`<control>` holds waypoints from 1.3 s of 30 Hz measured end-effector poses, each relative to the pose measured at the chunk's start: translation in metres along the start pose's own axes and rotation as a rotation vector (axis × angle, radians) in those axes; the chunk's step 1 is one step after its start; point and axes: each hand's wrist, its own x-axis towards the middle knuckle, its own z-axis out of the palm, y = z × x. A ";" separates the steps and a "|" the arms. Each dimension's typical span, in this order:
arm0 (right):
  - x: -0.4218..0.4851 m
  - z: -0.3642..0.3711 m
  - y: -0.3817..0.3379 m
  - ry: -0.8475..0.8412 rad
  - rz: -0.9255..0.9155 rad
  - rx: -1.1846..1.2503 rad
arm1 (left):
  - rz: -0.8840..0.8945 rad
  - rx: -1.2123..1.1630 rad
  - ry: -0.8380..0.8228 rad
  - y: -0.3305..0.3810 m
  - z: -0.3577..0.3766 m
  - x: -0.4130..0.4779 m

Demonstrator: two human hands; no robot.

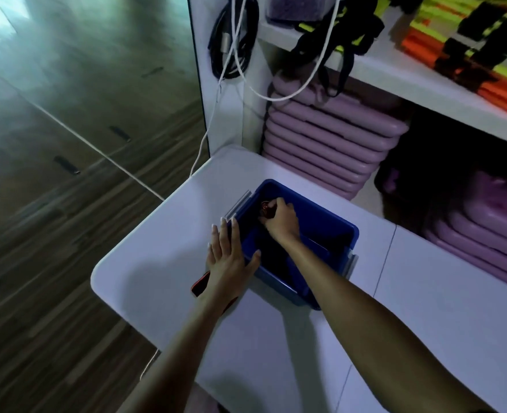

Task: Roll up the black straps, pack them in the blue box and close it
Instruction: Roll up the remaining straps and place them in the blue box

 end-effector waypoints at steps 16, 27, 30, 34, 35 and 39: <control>0.005 0.012 -0.010 0.103 0.147 0.226 | -0.050 -0.023 0.002 0.008 -0.001 0.002; -0.010 -0.011 0.009 -0.059 0.076 0.308 | -0.008 -0.096 0.106 0.001 -0.004 -0.002; -0.018 -0.019 0.014 -0.151 0.082 0.299 | 0.013 -0.124 0.141 -0.003 -0.006 -0.002; -0.028 -0.032 0.016 -0.226 0.044 0.307 | 0.013 -0.190 0.163 -0.010 -0.011 -0.005; -0.031 -0.035 0.016 -0.241 0.033 0.304 | 0.000 -0.222 0.179 -0.011 -0.013 -0.007; -0.055 -0.055 0.002 -0.232 -0.028 0.324 | -0.084 -0.366 0.274 -0.026 -0.018 -0.026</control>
